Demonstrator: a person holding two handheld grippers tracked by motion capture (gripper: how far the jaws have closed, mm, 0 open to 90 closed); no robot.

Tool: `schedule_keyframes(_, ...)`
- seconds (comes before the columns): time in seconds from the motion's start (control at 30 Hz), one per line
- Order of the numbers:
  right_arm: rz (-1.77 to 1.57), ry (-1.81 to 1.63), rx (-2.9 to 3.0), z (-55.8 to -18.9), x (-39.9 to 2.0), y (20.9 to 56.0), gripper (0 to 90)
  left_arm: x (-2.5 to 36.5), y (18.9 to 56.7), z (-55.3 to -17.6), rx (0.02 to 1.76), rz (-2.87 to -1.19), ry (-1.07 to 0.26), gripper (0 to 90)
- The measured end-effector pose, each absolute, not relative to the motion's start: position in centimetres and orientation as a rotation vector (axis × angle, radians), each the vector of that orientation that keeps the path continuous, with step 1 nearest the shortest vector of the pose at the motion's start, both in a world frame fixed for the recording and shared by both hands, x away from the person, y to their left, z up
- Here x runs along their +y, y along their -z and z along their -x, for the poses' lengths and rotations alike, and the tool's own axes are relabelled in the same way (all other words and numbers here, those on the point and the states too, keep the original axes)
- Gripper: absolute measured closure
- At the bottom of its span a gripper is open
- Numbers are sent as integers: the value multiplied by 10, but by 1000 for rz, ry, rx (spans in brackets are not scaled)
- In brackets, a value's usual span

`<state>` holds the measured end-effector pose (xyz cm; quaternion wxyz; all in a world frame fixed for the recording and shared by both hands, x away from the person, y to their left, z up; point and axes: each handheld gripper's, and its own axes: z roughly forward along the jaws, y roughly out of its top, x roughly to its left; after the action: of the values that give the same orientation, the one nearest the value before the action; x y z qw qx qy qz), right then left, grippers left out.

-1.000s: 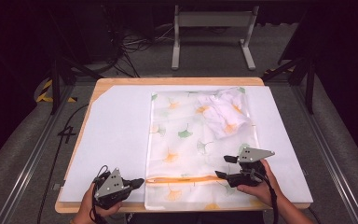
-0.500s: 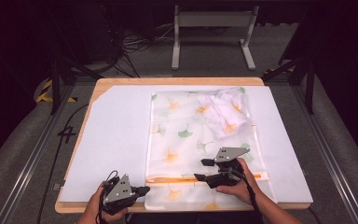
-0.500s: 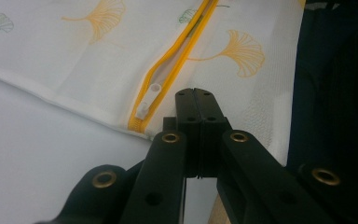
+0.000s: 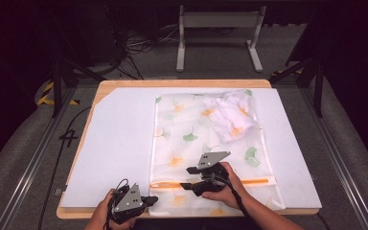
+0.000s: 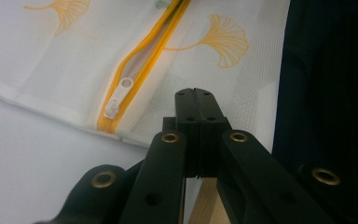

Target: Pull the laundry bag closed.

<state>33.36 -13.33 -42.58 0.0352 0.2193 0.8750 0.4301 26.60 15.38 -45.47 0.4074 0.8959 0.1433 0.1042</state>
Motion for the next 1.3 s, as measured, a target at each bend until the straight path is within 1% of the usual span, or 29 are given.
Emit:
schedule_keyframes(0.27,-675,-1360,2786,-337,-96,432,533,156,458,-269,380,-2281,-298,900)
schedule_keyframes(0.43,-685,-1371,2833,-338,-80,437,544,155,459,-269,371,-2288,-285,900)
schedule_keyframes(0.47,-700,-1365,2842,-338,-77,438,564,155,459,-269,369,-2289,-285,900)
schedule_keyframes(0.53,-737,-1384,2863,-341,-73,442,575,154,459,-269,353,-2299,-286,900)
schedule_keyframes(0.6,-841,-1394,2878,-346,-70,446,601,154,459,-270,344,-2307,-290,900)
schedule_keyframes(0.87,-1022,-1463,2933,-355,-64,454,582,153,459,-269,330,-2315,-305,900)
schedule_keyframes(1.17,-1202,-1580,2972,-361,-57,462,587,152,459,-269,325,-2320,-308,900)
schedule_keyframes(1.27,-1296,-1634,2959,-364,-55,463,604,152,458,-269,325,-2321,-309,900)
schedule_keyframes(1.3,-1309,-1654,2949,-365,-55,463,625,152,458,-268,327,-2322,-309,900)
